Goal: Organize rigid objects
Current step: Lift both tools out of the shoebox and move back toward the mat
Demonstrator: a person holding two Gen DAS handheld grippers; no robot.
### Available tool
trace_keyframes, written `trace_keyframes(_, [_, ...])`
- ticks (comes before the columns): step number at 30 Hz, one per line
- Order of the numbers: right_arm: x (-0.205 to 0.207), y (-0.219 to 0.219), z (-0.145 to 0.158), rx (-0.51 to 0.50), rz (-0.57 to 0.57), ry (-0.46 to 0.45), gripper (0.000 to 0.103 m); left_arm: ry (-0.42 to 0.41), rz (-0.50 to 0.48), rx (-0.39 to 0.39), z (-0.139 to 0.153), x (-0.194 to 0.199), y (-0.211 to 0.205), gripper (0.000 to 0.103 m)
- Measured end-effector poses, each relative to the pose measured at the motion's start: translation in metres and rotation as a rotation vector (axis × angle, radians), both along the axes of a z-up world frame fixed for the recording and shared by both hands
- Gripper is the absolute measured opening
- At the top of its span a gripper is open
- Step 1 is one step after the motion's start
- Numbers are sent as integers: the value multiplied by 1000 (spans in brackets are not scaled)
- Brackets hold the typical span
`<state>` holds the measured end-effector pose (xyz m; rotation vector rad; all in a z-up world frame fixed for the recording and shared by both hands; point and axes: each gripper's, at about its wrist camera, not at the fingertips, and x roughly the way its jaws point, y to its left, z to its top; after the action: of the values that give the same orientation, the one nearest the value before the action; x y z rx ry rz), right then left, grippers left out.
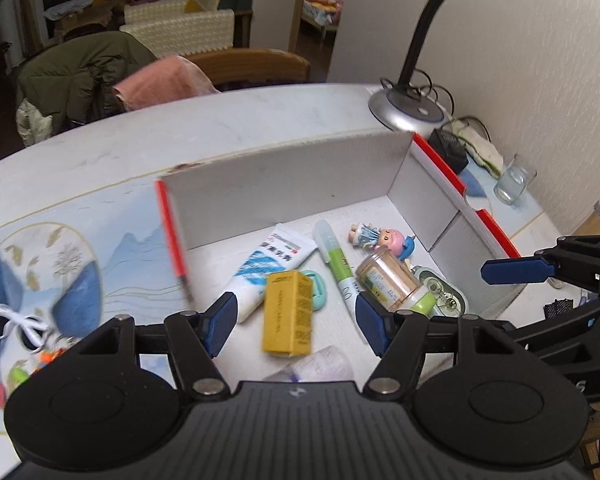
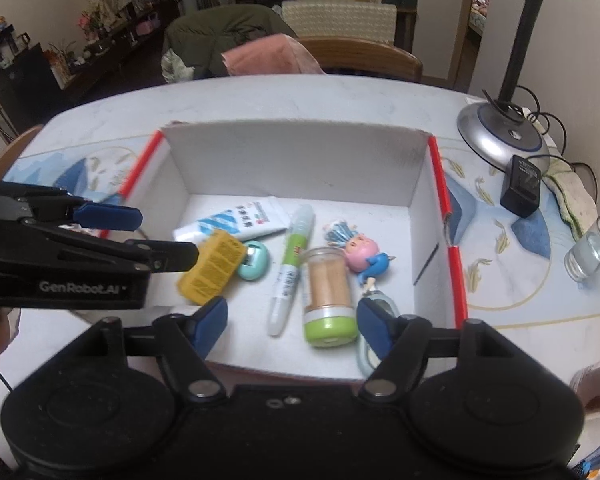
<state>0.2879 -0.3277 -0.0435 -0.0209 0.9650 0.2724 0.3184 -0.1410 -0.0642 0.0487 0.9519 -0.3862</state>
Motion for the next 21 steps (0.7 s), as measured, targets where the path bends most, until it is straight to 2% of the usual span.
trace_keyframes(3, [-10,10,9,14,17,-19,75,-24,12,-12,10,-15,18,65])
trace_keyframes(6, [-19,23,16,33,37,-36,79,-44,33,-23,17,-29,37,73])
trace_keyframes(10, [-30,44,23,58,61,-50,84,-60,71,-32,23,-44,66,73])
trace_keyframes(14, [-38,71,28,65,89,-54,87,-65,105,-45,25,-57,98,73])
trace_keyframes(18, [-44,100,31,69,127,-61,91,-67,150,-34,24,-67,132,82])
trace_keyframes(21, [-50,125,33,66,169,-73,96,-54,183,-36,20,-72,161,82])
